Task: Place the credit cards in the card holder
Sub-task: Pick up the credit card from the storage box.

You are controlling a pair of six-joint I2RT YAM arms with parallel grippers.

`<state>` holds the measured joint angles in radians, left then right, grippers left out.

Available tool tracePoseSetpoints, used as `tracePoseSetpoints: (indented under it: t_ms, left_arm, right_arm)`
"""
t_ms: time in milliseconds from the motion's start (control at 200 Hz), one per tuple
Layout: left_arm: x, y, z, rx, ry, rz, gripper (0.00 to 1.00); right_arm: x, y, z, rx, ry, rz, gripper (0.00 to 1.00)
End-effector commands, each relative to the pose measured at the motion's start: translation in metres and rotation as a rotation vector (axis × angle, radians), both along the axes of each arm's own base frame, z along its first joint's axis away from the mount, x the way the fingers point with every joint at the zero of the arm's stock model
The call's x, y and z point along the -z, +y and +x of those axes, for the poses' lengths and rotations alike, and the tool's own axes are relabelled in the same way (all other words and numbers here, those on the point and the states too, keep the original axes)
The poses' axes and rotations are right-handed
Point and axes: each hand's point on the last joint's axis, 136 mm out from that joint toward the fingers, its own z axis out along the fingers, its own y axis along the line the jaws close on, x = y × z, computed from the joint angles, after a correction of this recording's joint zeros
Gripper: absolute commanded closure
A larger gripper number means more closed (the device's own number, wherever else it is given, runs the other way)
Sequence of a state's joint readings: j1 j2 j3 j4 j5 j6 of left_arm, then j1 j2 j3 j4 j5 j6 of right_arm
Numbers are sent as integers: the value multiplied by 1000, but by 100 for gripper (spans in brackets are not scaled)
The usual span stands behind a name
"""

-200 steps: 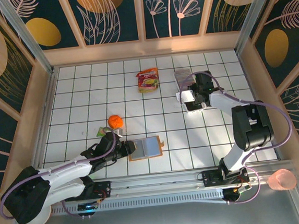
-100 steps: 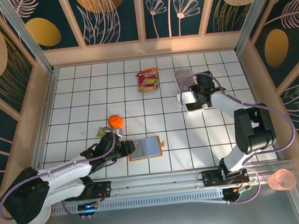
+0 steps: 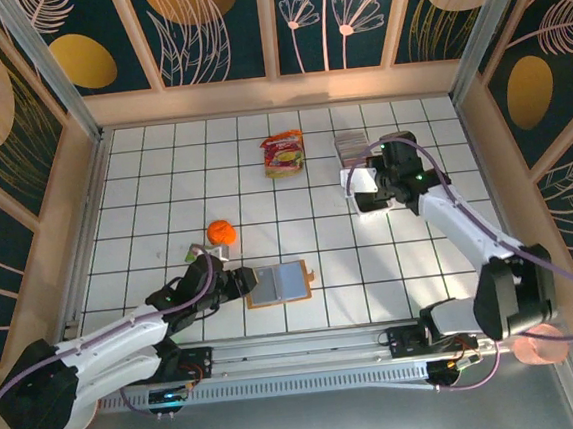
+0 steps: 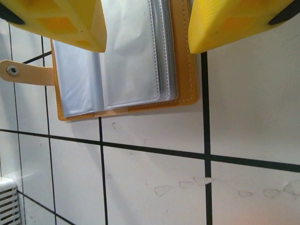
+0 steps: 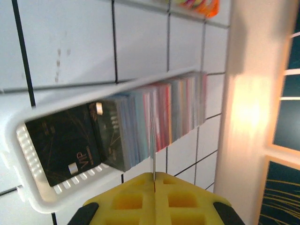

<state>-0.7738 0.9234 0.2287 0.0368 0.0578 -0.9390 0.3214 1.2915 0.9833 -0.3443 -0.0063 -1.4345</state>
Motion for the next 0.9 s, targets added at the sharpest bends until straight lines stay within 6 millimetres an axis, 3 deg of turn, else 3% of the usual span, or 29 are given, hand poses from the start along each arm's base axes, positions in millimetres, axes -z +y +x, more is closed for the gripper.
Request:
tracePoseSetpoints:
  t_ms: [0,145,235,305,375,495,696,896]
  left_arm:
    - [-6,7,3,-17,-18,32,51]
    - [-5,7,-1,-6,-4,35,52]
    - [-3,7,-2,2,6,48,53]
    - [-2,8,-3,2,16,52,53]
    - [-2,4,-5,22,20,39,53]
    - [1,2,-6,40,34,46,53]
    - [9,-1,-7,56,55,59,54]
    - [16,1,-8,57,69,84,57]
  right_arm:
    - [-54,20,-15,210,-28,298,100]
    - [-99,55,-51,452,16,755,100]
    - [-97,80,-78,608,312,1092,100]
    - [-80,105,-100,710,624,1300,100]
    - [-52,133,-125,750,899,1385,100]
    - [-7,164,-158,813,1121,1423,100]
    - [50,195,-187,869,1225,1332,100]
    - [83,216,-187,906,1263,1264,100]
